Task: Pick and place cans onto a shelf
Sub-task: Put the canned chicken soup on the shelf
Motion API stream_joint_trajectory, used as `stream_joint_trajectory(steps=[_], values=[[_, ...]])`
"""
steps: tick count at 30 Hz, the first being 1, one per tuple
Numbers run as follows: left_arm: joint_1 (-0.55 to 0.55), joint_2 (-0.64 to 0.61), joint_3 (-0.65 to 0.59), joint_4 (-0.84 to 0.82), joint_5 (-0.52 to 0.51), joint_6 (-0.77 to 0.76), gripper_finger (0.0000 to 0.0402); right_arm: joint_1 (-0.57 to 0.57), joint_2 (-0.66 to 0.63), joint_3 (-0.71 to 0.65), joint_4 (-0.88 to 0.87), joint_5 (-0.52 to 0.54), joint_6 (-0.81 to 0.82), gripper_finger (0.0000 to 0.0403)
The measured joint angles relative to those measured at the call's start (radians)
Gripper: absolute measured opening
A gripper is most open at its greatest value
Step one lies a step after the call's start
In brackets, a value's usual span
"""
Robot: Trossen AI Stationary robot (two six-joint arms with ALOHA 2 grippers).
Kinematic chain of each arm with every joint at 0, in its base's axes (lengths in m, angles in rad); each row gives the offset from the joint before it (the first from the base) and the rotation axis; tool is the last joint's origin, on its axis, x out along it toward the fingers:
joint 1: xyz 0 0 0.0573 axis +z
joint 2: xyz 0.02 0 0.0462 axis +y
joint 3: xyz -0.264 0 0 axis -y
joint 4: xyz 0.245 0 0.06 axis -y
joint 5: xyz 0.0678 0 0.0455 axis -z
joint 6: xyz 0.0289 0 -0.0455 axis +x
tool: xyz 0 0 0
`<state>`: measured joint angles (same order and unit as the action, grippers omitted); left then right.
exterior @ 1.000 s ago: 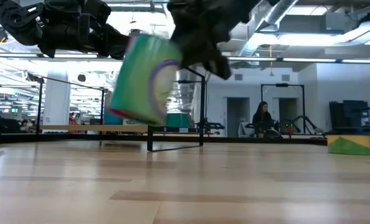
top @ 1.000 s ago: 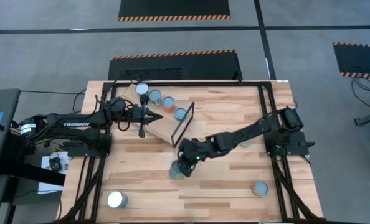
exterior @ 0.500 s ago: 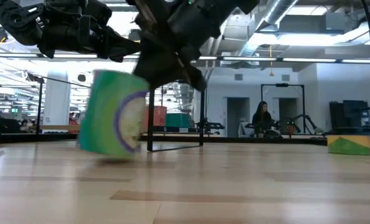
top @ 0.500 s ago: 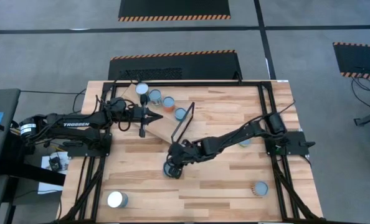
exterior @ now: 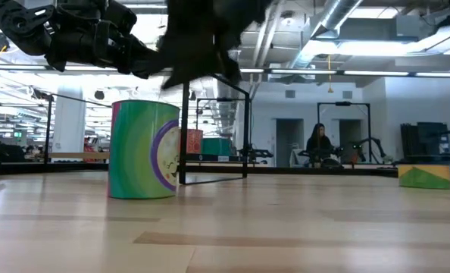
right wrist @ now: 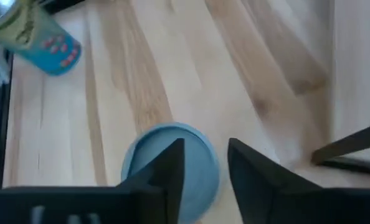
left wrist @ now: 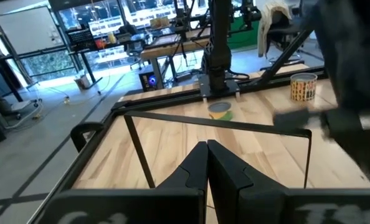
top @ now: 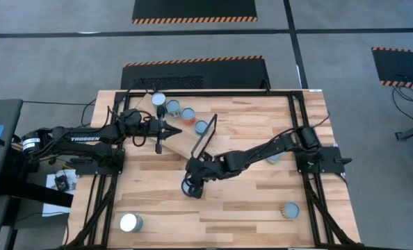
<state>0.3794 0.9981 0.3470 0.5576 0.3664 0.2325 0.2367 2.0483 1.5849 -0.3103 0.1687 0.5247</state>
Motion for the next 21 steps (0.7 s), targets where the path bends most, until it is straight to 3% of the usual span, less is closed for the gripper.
stream_joint_trajectory(steps=[3,5,10,14,21], values=[[0.0,0.0,0.0,-0.002,0.0,0.0,0.0,0.01,-0.068,0.0,-0.035,-0.063,-0.12,0.0171],[0.0,0.0,0.0,-0.004,0.002,0.0,0.0,0.03,-0.132,0.0,-0.106,-0.05,-0.184,0.0168],[-0.01,0.0,0.0,-0.015,0.021,0.0,0.0,0.103,-0.266,-0.072,-0.177,0.055,-0.396,0.0096],[-0.045,0.0,0.0,-0.016,0.021,0.009,0.0,0.106,-0.366,-0.326,0.096,0.037,-0.421,0.0016],[-0.141,-0.001,0.0,-0.018,0.012,0.018,0.0,0.028,-0.492,-0.802,0.744,-0.021,-0.455,0.0017]])
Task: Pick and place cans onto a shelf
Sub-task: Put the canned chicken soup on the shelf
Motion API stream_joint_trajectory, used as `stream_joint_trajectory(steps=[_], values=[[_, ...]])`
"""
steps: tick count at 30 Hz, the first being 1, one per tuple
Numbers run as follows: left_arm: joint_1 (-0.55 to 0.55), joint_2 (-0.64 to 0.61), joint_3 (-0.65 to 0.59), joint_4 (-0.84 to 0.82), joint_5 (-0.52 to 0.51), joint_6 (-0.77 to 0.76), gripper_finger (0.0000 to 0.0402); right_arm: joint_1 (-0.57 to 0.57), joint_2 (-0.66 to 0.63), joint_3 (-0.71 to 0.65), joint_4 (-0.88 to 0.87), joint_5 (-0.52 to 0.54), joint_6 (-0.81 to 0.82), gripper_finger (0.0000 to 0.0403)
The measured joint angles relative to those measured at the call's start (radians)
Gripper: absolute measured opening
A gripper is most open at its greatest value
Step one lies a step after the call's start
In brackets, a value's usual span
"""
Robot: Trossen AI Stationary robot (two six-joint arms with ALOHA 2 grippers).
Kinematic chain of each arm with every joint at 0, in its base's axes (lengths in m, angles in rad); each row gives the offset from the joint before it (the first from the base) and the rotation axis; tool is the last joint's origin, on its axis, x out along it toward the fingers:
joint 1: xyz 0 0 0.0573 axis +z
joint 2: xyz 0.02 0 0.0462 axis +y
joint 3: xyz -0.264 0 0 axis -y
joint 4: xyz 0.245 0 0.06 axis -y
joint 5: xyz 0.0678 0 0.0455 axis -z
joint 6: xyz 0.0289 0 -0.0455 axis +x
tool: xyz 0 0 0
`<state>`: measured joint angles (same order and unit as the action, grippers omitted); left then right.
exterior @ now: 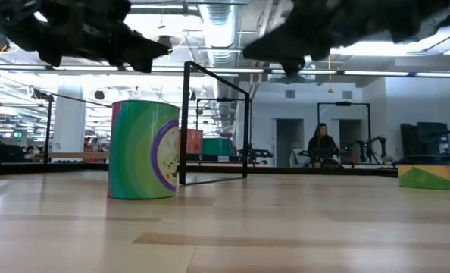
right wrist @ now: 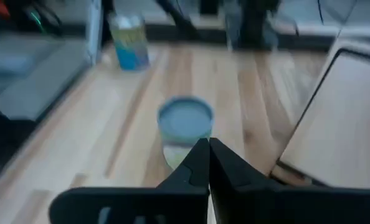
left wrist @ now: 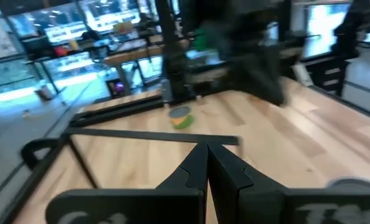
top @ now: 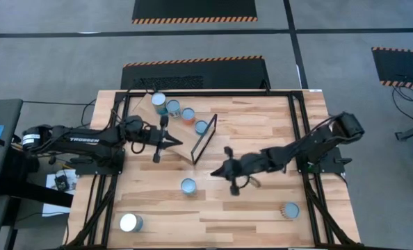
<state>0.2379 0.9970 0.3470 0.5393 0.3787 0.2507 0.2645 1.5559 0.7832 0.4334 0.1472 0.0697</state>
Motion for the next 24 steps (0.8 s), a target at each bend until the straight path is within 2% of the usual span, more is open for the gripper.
stream_joint_trajectory(steps=[4,7,11,18,21,24], values=[[-0.088,-0.037,0.015,-0.081,-0.032,-0.024,0.0,-0.095,-0.09,-0.141,0.13,-0.033,-0.048,0.0006],[-0.196,-0.065,0.075,-0.266,-0.173,-0.024,0.0,-0.179,-0.163,-0.196,0.131,-0.08,-0.079,0.0012],[-0.355,-0.055,0.18,-0.501,-0.36,-0.054,0.0,-0.307,-0.247,-0.236,0.13,-0.211,-0.157,0.0015],[-0.527,0.076,0.34,-0.773,-0.492,-0.325,0.0001,-0.527,-0.293,-0.245,0.152,-0.435,-0.235,0.0005],[-0.594,0.169,0.384,-0.803,-0.55,-0.414,0.001,-0.582,-0.292,-0.245,0.171,-0.469,-0.236,0.0011],[-0.653,0.268,0.434,-0.805,-0.586,-0.437,0.0032,-0.612,-0.292,-0.245,0.176,-0.491,-0.236,0.0017]])
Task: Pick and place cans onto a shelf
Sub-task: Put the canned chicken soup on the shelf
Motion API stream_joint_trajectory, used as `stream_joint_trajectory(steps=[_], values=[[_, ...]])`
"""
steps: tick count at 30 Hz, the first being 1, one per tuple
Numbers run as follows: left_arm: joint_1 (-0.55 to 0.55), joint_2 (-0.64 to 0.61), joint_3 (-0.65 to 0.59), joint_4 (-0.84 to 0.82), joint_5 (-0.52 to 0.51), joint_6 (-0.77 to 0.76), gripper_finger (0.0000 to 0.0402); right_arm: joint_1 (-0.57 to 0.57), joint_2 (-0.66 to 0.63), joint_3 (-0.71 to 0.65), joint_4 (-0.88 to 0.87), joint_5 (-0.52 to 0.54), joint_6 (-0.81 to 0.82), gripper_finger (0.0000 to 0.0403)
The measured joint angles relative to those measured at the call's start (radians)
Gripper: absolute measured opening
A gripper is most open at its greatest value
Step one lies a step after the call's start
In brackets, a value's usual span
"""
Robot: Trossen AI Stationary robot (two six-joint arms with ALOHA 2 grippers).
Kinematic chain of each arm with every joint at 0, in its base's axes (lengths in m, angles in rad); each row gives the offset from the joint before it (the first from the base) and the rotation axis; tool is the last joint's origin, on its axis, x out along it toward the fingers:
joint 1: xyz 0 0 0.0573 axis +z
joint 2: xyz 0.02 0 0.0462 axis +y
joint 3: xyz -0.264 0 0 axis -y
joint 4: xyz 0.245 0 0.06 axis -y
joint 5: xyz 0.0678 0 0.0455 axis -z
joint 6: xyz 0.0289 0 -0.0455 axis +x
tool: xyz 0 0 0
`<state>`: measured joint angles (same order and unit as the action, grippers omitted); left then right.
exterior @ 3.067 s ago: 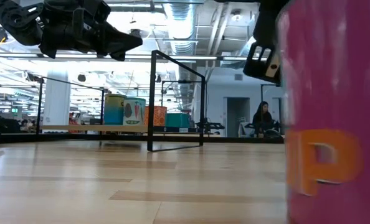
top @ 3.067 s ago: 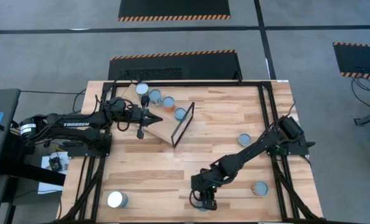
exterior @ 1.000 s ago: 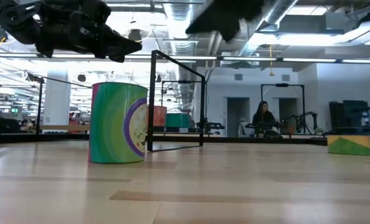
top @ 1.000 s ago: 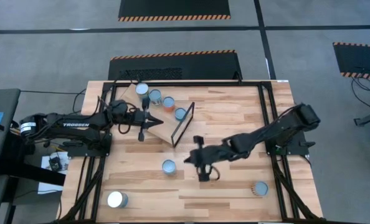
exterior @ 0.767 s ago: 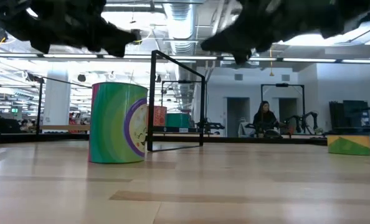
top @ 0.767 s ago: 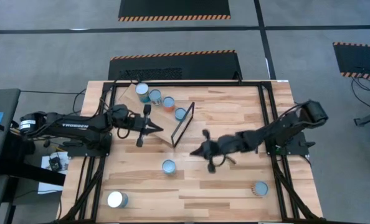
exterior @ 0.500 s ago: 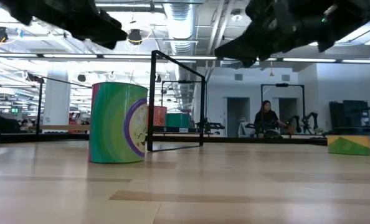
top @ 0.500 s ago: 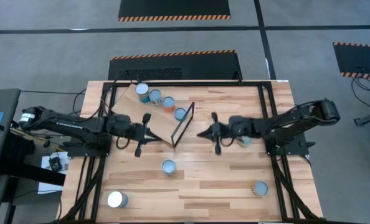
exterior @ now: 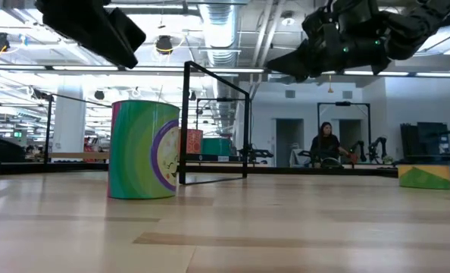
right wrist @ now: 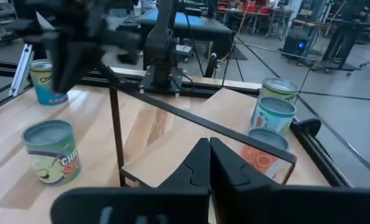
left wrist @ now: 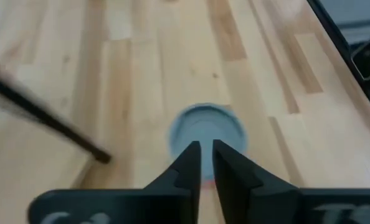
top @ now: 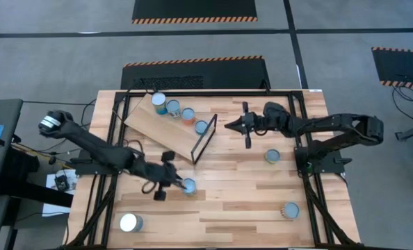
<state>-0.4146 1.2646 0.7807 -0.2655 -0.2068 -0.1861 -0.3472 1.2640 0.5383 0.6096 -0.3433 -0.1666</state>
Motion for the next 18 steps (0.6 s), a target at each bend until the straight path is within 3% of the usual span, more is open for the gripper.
stream_joint_trajectory(steps=[8,18], values=[[-0.07,0.223,0.175,-0.03,-0.035,0.01,0.0094,-0.023,-0.001,0.0,0.06,-0.081,0.001,0.0009],[-0.07,0.36,0.296,-0.22,-0.023,0.062,0.0108,-0.014,-0.001,0.0,0.034,-0.08,0.008,0.0015]])
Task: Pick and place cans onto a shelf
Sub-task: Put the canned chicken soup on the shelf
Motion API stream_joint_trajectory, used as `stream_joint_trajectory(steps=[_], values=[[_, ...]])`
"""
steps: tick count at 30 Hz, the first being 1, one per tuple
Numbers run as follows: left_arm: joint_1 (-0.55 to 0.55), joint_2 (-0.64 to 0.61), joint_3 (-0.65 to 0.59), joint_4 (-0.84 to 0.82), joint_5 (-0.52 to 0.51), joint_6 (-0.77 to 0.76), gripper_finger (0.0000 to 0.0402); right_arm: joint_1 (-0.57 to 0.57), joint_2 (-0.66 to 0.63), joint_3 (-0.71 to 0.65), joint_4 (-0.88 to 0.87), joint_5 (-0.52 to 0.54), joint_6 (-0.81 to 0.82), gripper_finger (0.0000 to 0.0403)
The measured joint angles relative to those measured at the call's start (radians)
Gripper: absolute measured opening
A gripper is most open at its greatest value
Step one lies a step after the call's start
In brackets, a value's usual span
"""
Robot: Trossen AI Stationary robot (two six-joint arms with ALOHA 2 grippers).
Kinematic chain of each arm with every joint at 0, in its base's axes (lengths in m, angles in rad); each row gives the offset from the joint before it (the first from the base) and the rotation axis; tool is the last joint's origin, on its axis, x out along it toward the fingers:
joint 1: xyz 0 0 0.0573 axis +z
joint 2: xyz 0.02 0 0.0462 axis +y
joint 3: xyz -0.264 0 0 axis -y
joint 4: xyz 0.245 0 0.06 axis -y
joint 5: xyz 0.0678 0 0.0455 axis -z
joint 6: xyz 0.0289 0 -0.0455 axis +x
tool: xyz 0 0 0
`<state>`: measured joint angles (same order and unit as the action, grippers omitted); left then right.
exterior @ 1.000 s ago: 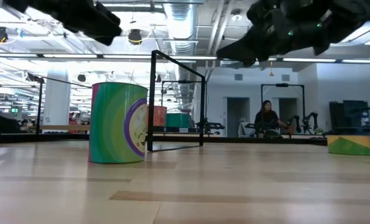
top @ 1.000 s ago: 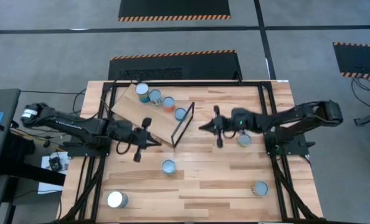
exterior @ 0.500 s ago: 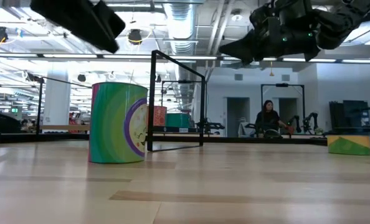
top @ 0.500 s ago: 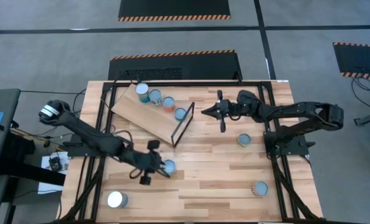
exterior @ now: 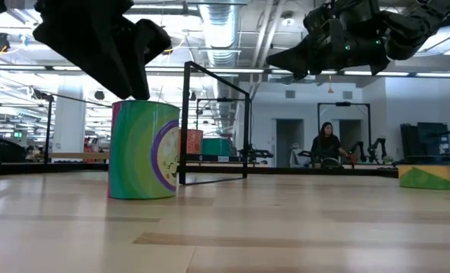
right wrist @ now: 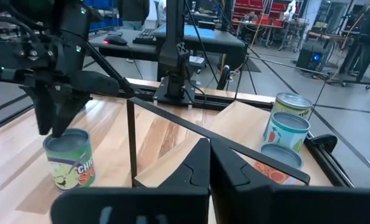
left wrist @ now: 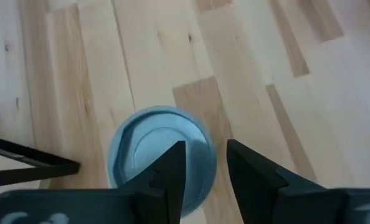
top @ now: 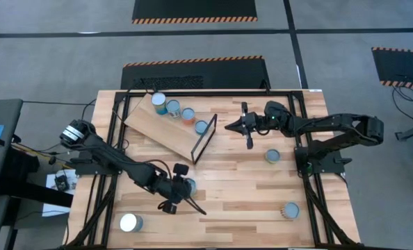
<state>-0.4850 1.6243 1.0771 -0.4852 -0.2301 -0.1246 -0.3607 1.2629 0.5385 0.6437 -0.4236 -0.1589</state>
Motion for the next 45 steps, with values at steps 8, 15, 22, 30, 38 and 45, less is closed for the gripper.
stream_joint_trajectory(steps=[8,15,22,30,38,45], values=[[0.011,0.0,-0.003,-0.059,0.008,-0.048,0.0081,0.0,0.0,0.0,0.013,0.006,0.001,0.0013],[0.035,-0.001,-0.006,-0.066,0.042,-0.014,0.001,-0.002,0.0,0.0,0.024,0.006,0.001,0.0016],[0.046,-0.098,0.018,-0.128,0.042,-0.035,0.0004,0.001,0.0,0.0,-0.023,0.006,0.011,0.0011],[0.249,-0.324,0.027,-0.452,-0.101,-0.303,0.0003,0.0,-0.022,0.0,-0.037,0.006,0.023,0.0014],[0.603,-0.379,0.027,-0.473,-0.065,-0.128,0.0002,-0.001,-0.061,0.0,-0.042,0.006,0.019,0.0016],[0.788,-0.364,-0.008,-0.431,0.036,-0.061,0.0002,-0.001,-0.062,0.0,-0.096,0.006,0.019,0.0012]])
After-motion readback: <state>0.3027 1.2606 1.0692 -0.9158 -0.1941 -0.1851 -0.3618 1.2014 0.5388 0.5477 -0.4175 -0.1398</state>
